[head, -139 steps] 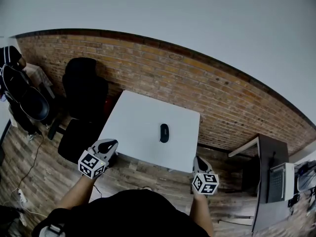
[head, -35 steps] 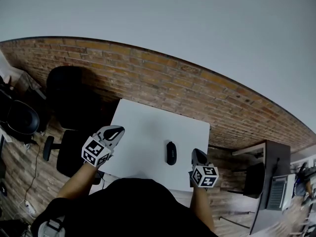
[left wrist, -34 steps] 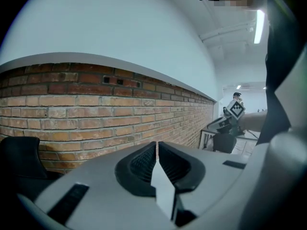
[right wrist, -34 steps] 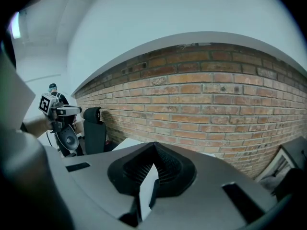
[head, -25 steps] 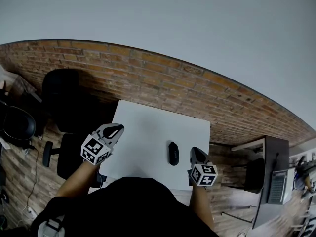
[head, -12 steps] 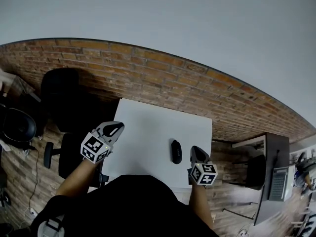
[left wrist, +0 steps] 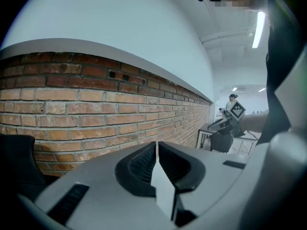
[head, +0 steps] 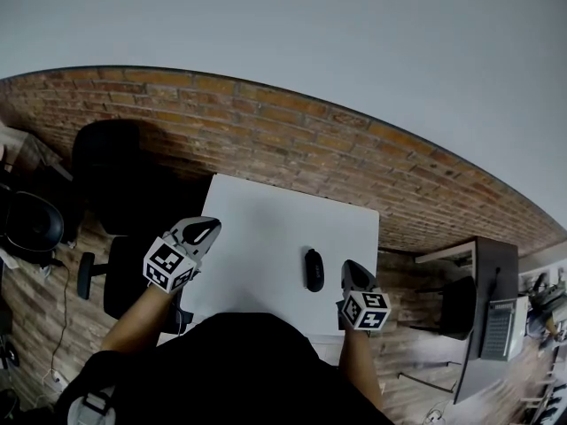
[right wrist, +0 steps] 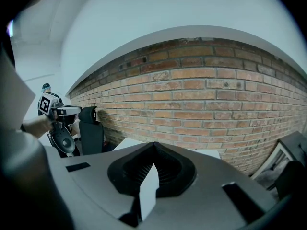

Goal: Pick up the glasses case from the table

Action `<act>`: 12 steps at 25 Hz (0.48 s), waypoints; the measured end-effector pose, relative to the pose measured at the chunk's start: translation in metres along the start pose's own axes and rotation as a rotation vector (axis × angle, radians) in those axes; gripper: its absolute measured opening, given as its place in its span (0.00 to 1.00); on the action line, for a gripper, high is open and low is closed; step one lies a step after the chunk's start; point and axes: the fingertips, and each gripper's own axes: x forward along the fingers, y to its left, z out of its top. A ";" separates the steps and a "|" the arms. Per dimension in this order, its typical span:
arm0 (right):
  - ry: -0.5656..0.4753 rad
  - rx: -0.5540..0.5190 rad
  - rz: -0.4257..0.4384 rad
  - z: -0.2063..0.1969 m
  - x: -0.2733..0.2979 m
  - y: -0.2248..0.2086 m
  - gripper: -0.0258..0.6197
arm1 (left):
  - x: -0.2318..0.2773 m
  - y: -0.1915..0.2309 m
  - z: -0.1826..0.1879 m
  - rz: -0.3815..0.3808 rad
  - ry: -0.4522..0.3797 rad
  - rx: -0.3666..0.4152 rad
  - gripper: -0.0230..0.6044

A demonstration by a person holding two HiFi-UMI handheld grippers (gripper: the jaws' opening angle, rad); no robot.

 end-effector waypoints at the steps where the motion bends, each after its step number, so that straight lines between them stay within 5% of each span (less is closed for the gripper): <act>1: 0.003 0.003 -0.001 -0.002 0.000 -0.003 0.06 | 0.002 -0.002 0.001 0.000 0.001 0.001 0.08; 12: 0.031 0.026 0.025 -0.018 0.011 -0.024 0.06 | 0.016 -0.015 0.007 0.015 0.018 0.012 0.08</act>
